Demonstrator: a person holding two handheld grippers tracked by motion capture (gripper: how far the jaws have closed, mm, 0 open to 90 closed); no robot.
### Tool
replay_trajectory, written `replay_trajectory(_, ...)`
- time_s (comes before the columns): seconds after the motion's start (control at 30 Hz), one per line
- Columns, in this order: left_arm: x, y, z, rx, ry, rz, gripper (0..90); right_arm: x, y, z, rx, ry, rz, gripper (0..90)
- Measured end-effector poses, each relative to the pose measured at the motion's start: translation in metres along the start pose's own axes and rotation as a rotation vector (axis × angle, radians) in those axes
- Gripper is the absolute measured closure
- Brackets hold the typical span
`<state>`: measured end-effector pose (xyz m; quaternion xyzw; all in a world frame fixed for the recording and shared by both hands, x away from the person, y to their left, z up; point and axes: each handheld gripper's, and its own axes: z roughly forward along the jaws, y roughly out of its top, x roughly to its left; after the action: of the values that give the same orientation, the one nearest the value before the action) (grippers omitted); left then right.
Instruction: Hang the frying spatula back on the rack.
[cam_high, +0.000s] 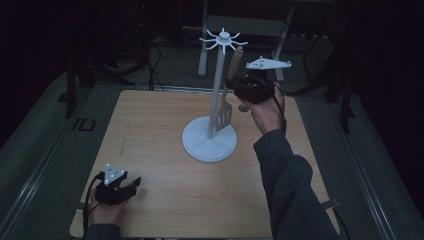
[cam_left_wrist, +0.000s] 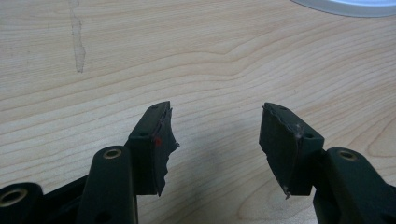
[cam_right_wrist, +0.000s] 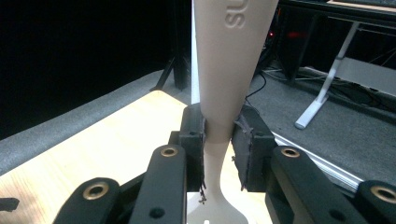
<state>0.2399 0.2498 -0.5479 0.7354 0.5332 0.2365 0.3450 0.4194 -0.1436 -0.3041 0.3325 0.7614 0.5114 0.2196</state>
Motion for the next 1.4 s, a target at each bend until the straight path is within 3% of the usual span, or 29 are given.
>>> replay_trajectory(0.93,0.0,0.0,0.0,-0.005,0.001,-0.001,44.1,0.001,-0.006,0.009,-0.005,-0.022,0.003,73.5)
replay_trajectory(1.4,0.0,0.0,0.0,-0.001,0.002,0.002,44.0,-0.001,-0.01,0.007,-0.022,-0.063,-0.003,48.7)
